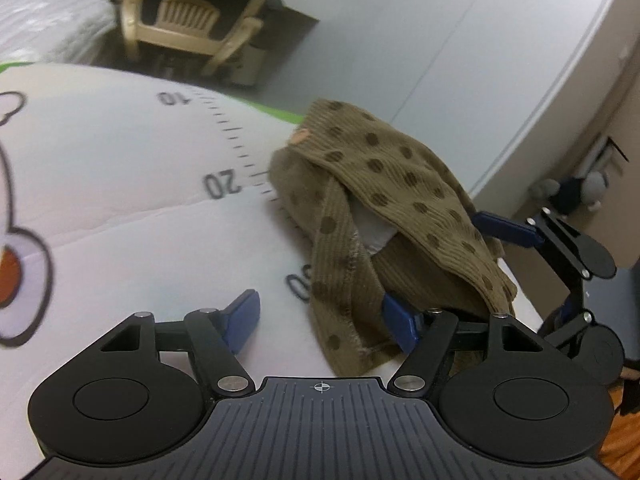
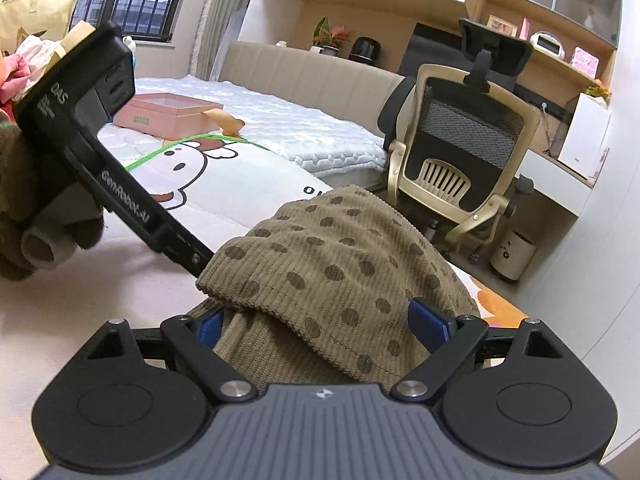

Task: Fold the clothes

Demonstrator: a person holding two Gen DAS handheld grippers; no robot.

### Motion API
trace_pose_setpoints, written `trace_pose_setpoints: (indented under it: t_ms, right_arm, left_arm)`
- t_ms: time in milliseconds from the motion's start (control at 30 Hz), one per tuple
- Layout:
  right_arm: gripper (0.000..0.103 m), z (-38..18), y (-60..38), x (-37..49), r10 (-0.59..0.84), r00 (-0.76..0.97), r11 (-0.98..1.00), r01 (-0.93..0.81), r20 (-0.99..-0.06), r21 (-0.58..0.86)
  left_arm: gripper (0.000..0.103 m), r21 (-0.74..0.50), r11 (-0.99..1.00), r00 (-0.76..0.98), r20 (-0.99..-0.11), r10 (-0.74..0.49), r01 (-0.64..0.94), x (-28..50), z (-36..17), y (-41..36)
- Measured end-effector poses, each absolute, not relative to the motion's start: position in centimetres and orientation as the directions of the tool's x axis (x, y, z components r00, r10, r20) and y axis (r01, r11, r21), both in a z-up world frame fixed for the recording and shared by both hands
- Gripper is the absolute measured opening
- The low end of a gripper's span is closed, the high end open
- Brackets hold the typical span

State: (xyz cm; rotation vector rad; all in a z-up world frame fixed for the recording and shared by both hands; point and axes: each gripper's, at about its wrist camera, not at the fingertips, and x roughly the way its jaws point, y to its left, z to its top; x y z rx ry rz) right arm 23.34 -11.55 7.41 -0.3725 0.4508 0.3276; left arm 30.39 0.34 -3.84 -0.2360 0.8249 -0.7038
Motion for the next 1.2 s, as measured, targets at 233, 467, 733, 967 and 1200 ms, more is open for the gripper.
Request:
trace_pose_setpoints:
  t_ms: [233, 467, 733, 967, 1200]
  right_arm:
    - [0.091, 7.7, -11.7, 24.0, 0.230, 0.849, 0.882, -0.389, -0.476, -0.267]
    - [0.091, 7.4, -11.0, 24.6, 0.255, 0.839, 0.887, -0.401, -0.481, -0.229]
    - [0.091, 6.9, -10.2, 24.6, 0.258, 0.827, 0.890, -0.405, -0.500, -0.210]
    - [0.095, 7.8, -10.7, 18.6, 0.246, 0.848, 0.857, -0.416, -0.469, -0.302]
    - [0.095, 4.2, -7.3, 19.4, 0.168, 0.842, 0.757, -0.444, -0.513, -0.480]
  left_arm:
    - [0.015, -0.504, 0.736, 0.434, -0.596, -0.676, 0.452, 29.5, -4.3, -0.4]
    - [0.014, -0.550, 0.675, 0.350, -0.584, -0.732, 0.492, 24.6, -3.7, 0.2]
    - [0.036, -0.498, 0.761, 0.447, -0.617, -0.647, 0.415, 22.9, -2.6, 3.0]
    - [0.048, -0.486, 0.790, 0.485, -0.624, -0.613, 0.373, 24.2, -2.9, 2.3]
    - [0.053, -0.503, 0.790, 0.491, -0.619, -0.613, 0.351, 24.4, -3.0, 2.1]
